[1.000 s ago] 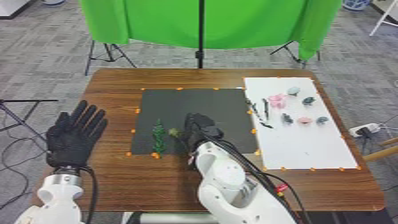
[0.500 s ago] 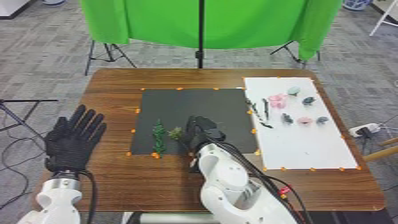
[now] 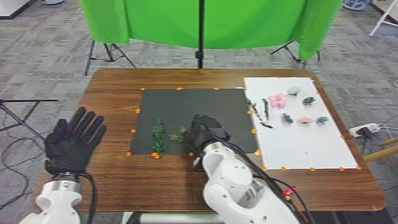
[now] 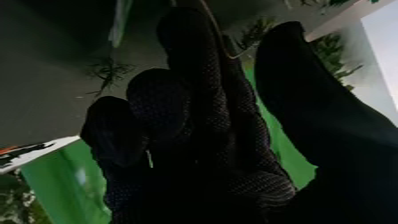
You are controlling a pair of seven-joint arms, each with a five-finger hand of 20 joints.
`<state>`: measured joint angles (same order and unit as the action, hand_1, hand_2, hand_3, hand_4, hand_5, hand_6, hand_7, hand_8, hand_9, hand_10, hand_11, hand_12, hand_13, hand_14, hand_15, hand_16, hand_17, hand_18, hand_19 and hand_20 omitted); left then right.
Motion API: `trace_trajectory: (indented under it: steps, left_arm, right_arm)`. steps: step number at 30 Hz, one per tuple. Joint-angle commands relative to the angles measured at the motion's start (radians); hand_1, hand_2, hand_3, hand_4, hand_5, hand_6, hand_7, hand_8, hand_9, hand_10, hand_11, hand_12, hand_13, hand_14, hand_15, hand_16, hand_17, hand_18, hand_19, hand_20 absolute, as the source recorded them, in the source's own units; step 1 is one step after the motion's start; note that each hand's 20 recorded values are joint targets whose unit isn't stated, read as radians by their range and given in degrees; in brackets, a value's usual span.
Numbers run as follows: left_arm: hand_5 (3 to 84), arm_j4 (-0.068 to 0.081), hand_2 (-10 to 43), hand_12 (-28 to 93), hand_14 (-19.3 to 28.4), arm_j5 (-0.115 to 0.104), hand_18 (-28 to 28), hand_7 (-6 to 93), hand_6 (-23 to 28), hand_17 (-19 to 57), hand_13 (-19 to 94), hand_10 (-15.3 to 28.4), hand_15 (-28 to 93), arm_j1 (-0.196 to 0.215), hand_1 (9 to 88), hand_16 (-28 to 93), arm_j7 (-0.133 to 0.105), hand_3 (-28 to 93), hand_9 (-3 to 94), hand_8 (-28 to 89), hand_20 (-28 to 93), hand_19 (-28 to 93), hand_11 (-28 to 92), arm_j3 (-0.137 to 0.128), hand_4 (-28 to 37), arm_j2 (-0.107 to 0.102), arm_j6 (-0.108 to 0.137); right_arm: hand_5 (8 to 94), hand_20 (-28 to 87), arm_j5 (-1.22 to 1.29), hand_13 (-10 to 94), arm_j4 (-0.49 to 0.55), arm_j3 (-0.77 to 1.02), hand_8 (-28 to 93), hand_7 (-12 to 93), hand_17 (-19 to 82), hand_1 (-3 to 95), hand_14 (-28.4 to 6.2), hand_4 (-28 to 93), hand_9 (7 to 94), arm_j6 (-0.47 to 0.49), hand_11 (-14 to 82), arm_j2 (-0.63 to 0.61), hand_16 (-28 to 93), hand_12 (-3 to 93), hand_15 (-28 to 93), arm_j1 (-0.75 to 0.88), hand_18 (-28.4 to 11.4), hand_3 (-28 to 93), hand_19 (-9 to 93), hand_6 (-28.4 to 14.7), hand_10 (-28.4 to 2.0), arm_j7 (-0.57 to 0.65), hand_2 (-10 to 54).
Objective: Arrange flowers
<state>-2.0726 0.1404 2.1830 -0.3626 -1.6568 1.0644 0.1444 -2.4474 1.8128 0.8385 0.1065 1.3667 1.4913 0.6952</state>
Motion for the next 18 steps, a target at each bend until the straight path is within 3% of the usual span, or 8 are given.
trace_trajectory:
  steps: [1, 5, 11, 18]
  left_arm:
    - [42.8, 0.003, 10.9, 8, 15.8, -0.001, 14.0, 7.3, 9.5, -8.4, 26, 14.7, 29, 0.007, 29.4, -7, 0.025, 78, 36.7, -9, 10, 33, 17, 0.007, -28.3, 0.010, -0.004]
    - [42.8, 0.004, 10.9, 8, 15.8, -0.003, 14.0, 7.3, 9.6, -8.4, 26, 14.6, 29, 0.009, 29.4, -7, 0.022, 78, 36.6, -9, 10, 33, 17, 0.007, -28.3, 0.007, 0.000]
    - [42.9, 0.003, 11.0, 8, 15.8, -0.001, 14.0, 7.2, 9.6, -8.4, 26, 14.7, 29, 0.012, 29.5, -7, 0.015, 78, 36.7, -9, 10, 33, 17, 0.004, -28.3, 0.010, -0.003]
    - [42.9, -0.001, 11.2, 8, 15.7, -0.005, 14.0, 7.3, 9.6, -8.4, 26, 14.8, 29, 0.027, 29.3, -7, 0.000, 78, 36.8, -9, 10, 33, 17, -0.007, -28.3, 0.023, -0.002]
  right_arm:
    - [63.9, 63, 0.042, 66, 0.031, 0.007, -10, 7, 41, 40.0, -15.8, -28, 78.4, -0.023, 33.6, 0.011, 32, 25.3, 76, 0.018, -28.0, 84, 93, -8.9, -16.9, 0.022, -9.5]
    - [62.5, 63, 0.044, 66, 0.044, 0.006, -10, 7, 41, 38.1, -16.0, -28, 78.2, -0.049, 33.6, 0.010, 31, 23.6, 76, 0.023, -28.0, 84, 93, -9.7, -17.3, 0.010, -9.5]
    - [61.1, 60, 0.041, 67, 0.059, 0.009, -10, 6, 40, 36.9, -15.1, -28, 74.6, -0.083, 21.2, -0.001, 24, 17.5, 65, 0.026, -27.5, 85, 93, -10.0, -19.1, -0.003, -9.5]
    - [60.9, 59, 0.039, 66, 0.112, 0.054, -10, 7, 41, 36.3, -15.6, -27, 69.9, -0.098, 16.6, -0.048, 22, 15.7, 60, 0.046, -27.4, 85, 93, -9.9, -20.5, -0.001, -9.5]
